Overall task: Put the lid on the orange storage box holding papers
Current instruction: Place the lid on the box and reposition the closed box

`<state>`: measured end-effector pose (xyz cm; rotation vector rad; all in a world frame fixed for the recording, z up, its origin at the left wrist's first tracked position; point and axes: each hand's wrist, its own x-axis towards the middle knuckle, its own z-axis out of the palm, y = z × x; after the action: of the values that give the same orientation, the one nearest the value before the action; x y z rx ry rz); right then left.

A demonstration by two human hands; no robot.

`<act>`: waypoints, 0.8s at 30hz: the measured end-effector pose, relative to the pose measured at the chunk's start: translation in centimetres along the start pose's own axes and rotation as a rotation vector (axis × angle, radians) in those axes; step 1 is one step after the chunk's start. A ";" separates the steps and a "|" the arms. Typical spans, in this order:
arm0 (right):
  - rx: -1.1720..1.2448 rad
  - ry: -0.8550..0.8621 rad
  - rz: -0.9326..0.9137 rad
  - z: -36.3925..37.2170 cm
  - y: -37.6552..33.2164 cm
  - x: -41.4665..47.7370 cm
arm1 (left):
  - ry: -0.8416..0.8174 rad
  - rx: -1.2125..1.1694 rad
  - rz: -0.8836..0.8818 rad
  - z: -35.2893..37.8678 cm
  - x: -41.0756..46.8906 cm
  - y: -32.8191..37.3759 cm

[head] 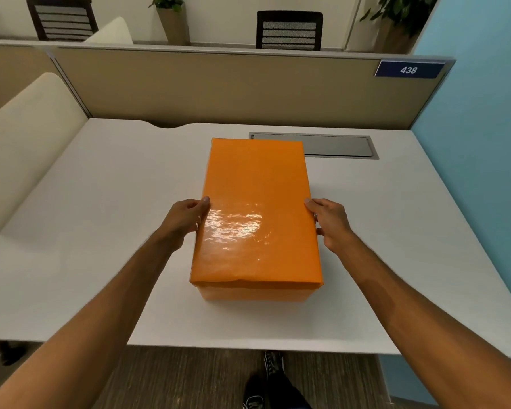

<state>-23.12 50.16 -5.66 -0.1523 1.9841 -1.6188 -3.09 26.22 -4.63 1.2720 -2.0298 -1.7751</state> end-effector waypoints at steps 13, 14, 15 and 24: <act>-0.057 -0.046 0.002 0.9 -3.5 10.6 | -0.066 -0.120 -0.077 0.9 8.8 4.5; -0.058 -0.061 0.009 0.9 -3.8 11.1 | -0.072 -0.122 -0.078 0.9 9.2 4.6; -0.058 -0.074 0.015 1.0 -4.1 11.5 | -0.070 -0.119 -0.076 0.8 9.6 4.6; -0.118 -0.033 0.010 1.5 -4.1 12.9 | 0.033 -0.114 -0.070 0.8 11.3 4.3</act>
<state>-34.16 42.30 -6.53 -0.2117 2.0522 -1.4843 -12.74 18.91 -5.62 1.3439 -1.8600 -1.8573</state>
